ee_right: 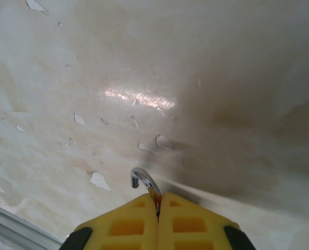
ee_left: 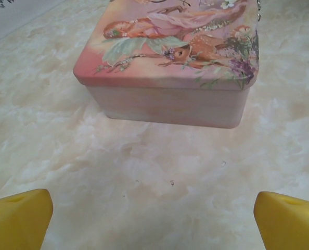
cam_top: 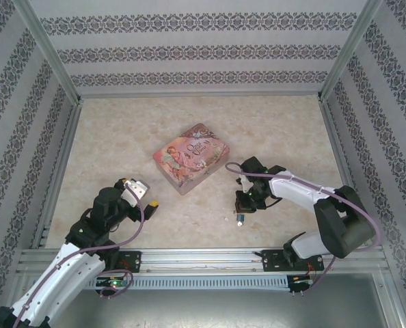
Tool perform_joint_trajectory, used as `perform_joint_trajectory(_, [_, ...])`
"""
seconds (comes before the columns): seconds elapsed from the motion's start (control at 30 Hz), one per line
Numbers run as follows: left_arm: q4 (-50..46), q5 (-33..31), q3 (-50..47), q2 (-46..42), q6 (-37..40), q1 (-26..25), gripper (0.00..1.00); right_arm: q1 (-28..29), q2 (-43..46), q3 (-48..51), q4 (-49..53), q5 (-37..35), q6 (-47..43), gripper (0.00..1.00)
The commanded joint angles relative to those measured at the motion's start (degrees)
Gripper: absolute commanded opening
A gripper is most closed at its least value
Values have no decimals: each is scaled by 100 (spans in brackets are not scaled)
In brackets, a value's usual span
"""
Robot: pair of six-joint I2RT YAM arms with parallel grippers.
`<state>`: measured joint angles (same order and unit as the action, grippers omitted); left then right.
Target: Unlock the padlock with the key
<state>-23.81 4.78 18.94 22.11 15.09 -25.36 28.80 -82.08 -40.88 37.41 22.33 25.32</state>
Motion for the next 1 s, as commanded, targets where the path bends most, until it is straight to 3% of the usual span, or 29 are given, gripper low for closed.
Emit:
perform_joint_trajectory(0.0, [123, 217, -50, 112, 169, 67, 99, 99, -105, -147, -32, -62, 52, 0])
perform_joint_trajectory(0.6, [105, 252, -47, 184, 208, 67, 99, 223, -221, -148, -41, -273, 61, 0])
perform_joint_trajectory(0.97, [78, 164, -49, 193, 240, 68, 99, 267, 12, -235, 55, -465, 61, 16])
